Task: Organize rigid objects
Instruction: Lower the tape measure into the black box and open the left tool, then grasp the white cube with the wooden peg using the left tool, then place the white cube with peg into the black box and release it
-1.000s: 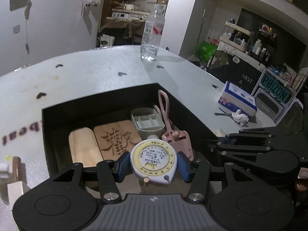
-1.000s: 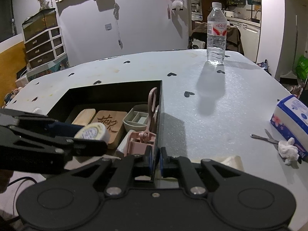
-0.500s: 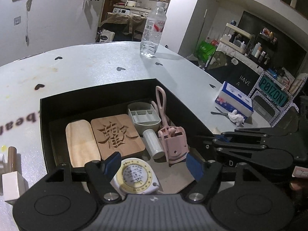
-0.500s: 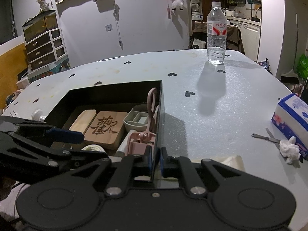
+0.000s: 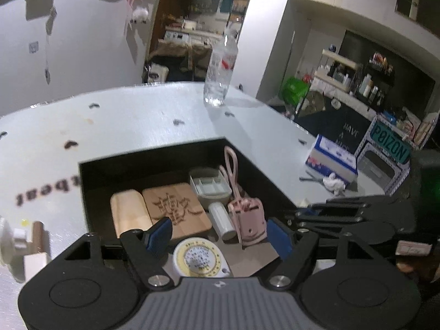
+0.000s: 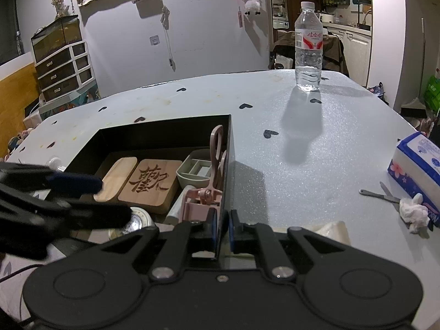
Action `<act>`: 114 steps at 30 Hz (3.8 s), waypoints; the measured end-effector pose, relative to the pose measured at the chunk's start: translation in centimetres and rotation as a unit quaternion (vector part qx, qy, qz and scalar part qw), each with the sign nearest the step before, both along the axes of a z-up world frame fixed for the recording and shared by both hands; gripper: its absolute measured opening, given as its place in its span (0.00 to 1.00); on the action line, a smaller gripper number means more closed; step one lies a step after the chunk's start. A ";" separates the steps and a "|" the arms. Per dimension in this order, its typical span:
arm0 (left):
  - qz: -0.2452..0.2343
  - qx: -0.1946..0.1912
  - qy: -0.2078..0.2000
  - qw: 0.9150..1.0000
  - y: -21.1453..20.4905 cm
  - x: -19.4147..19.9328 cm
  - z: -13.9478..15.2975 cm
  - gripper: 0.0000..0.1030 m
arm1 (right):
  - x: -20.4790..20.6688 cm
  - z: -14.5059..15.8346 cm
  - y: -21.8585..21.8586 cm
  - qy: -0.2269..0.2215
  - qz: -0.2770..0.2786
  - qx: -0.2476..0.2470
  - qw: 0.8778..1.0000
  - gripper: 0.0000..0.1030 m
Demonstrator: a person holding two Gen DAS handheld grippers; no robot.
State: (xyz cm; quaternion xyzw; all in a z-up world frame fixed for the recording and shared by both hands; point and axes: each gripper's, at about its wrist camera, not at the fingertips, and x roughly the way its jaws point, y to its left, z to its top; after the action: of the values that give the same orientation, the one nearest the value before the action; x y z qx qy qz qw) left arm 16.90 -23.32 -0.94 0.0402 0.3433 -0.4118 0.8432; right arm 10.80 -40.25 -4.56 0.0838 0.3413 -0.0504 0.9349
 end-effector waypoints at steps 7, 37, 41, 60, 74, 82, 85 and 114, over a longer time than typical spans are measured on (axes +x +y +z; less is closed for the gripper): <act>0.055 -0.030 -0.048 0.997 3.1 -0.2 2.0 0.96 | 0.0 0.0 0.0 0.000 0.000 0.000 1.000 0.09; 0.273 0.019 -0.002 0.962 12.5 3.6 -3.3 0.67 | 0.2 -0.1 0.2 0.004 -0.005 -0.006 1.000 0.09; 0.271 0.030 0.009 0.962 11.6 4.6 -4.2 0.56 | 0.2 -0.1 0.2 0.004 -0.005 -0.006 1.000 0.09; 0.275 0.021 0.014 0.961 11.8 5.0 -5.1 0.33 | 0.2 -0.1 0.2 0.003 -0.005 -0.004 1.000 0.09; 0.230 -0.120 0.022 0.965 13.2 1.6 -0.2 0.33 | 0.2 -0.1 0.2 0.003 -0.005 -0.004 1.000 0.10; 0.086 -0.113 -0.008 0.990 8.0 0.1 1.9 0.33 | 0.1 -0.1 0.1 0.002 -0.005 -0.002 1.000 0.10; 0.027 -0.098 0.003 0.995 5.8 0.4 1.7 0.33 | 0.2 -0.1 0.1 0.001 -0.004 -0.001 1.000 0.10; -0.287 0.047 0.082 0.953 -4.7 5.4 -1.9 0.31 | 0.3 -0.4 -0.5 -0.001 -0.001 0.019 1.000 0.11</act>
State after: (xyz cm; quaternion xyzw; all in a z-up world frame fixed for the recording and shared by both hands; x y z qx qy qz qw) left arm 22.26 -28.02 -2.85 0.1426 0.4044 -0.6221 0.6551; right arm 11.07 -40.77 -4.99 0.1021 0.3416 -0.0442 0.9332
